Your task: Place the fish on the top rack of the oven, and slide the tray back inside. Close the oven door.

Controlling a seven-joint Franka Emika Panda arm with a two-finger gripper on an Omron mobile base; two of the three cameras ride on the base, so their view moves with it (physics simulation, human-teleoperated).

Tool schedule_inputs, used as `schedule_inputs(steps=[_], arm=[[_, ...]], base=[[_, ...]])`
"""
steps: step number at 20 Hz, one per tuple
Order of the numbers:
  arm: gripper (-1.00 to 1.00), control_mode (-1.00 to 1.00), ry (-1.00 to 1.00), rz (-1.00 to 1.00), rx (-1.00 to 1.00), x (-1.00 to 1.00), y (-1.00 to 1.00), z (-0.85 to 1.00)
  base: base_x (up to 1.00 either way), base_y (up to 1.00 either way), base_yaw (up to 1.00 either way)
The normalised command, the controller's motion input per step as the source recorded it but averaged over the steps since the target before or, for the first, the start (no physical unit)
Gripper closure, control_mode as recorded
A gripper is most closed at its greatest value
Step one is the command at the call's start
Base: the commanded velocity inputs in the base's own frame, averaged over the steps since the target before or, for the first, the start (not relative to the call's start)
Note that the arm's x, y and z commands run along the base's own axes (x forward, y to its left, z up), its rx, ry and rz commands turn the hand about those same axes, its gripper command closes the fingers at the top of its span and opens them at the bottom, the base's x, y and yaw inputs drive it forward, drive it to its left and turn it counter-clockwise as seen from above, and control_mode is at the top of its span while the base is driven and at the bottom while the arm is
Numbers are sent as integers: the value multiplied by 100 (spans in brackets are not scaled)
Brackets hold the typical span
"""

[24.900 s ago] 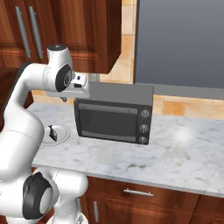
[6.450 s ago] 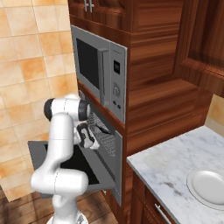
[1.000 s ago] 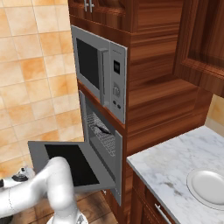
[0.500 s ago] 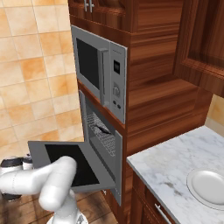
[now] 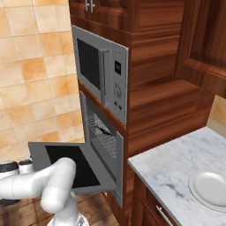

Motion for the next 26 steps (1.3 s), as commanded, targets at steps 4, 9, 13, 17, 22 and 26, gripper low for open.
schedule_inputs(steps=[4, 9, 13, 17, 22, 26], arm=[[-100, -100, -33, -23, -7, 0, -100, 27], [-100, -100, -21, -17, 0, 6, -100, 90], [-100, -100, -12, -16, 0, 8, -100, 100], [-100, -100, -1, -10, 5, 30, -100, 99], [-100, -100, 1, -2, 11, 53, -100, 73], [-100, -100, 7, 0, 13, 67, -100, 23]], base=[[0, 0, 0], [0, 0, 0], [0, 0, 0], [0, 0, 0], [0, 0, 0], [0, 0, 0]])
